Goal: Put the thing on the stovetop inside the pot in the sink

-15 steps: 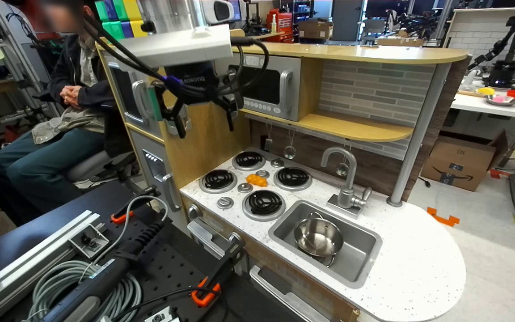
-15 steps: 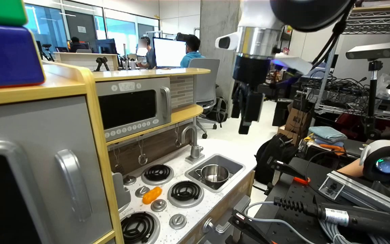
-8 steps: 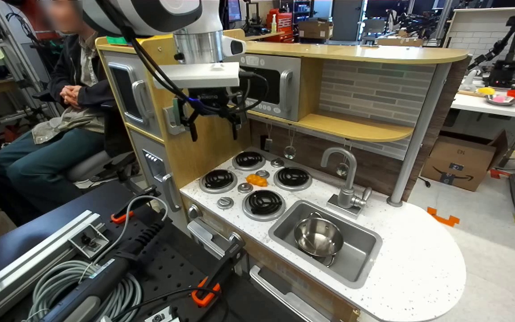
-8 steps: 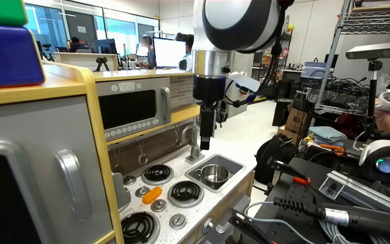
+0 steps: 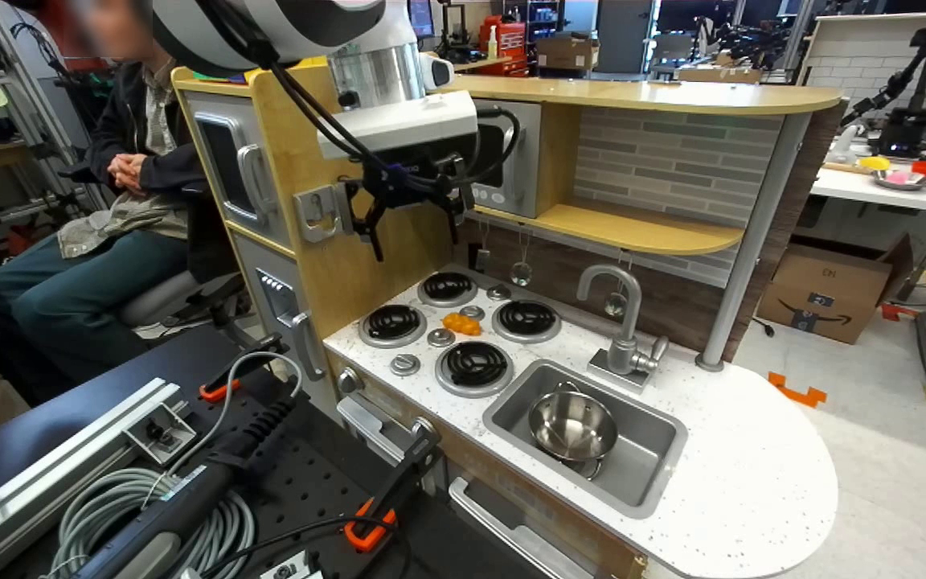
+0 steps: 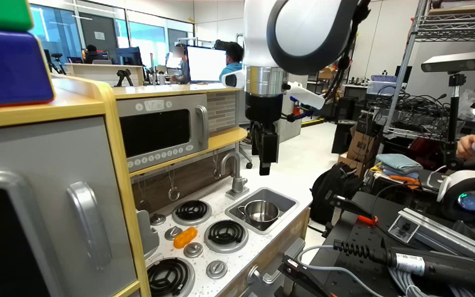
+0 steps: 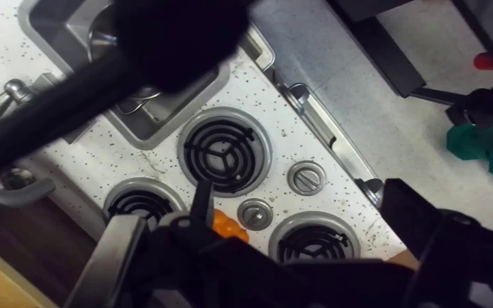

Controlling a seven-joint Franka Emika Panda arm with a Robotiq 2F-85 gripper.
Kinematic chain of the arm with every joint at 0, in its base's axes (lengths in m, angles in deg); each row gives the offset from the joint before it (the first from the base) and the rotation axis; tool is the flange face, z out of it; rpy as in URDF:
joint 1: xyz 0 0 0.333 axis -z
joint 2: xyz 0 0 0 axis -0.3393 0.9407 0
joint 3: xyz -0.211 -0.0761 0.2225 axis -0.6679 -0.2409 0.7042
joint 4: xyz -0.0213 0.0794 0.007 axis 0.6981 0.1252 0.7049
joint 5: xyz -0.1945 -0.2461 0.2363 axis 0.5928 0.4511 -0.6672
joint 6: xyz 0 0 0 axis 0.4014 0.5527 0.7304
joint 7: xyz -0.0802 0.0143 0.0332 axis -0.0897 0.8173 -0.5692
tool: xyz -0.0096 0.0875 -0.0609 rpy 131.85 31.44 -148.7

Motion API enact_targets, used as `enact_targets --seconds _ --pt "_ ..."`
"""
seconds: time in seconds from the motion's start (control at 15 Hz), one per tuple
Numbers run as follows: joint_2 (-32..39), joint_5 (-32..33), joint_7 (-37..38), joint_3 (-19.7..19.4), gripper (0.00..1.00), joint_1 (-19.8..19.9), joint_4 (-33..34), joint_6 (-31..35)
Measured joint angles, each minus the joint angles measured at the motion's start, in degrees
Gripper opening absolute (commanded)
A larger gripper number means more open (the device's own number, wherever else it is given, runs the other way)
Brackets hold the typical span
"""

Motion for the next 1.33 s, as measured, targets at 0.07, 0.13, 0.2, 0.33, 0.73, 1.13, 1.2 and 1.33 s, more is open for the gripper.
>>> enact_targets --seconds 0.07,0.13,0.2,0.33,0.73,1.13,1.2,1.33 --pt "0.5 0.1 0.7 0.0 1.00 0.5 -0.6 4.4" --pt "1.4 -0.7 1.2 0.2 1.00 0.8 -1.2 8.9" --pt "3.1 -2.7 1.4 0.9 1.00 1.1 -1.5 13.3" --pt "7.8 -5.8 2.0 3.0 1.00 2.1 -1.6 21.1" --pt "25.6 -3.4 9.5 1.6 1.00 1.7 6.2 37.6" --pt "35.9 -3.3 15.7 -3.8 1.00 -4.7 17.9 35.2" --pt "36.2 -3.3 16.0 -3.9 1.00 -5.0 18.4 34.9" --pt "36.2 -3.0 16.2 -3.9 1.00 -5.0 18.6 34.7"
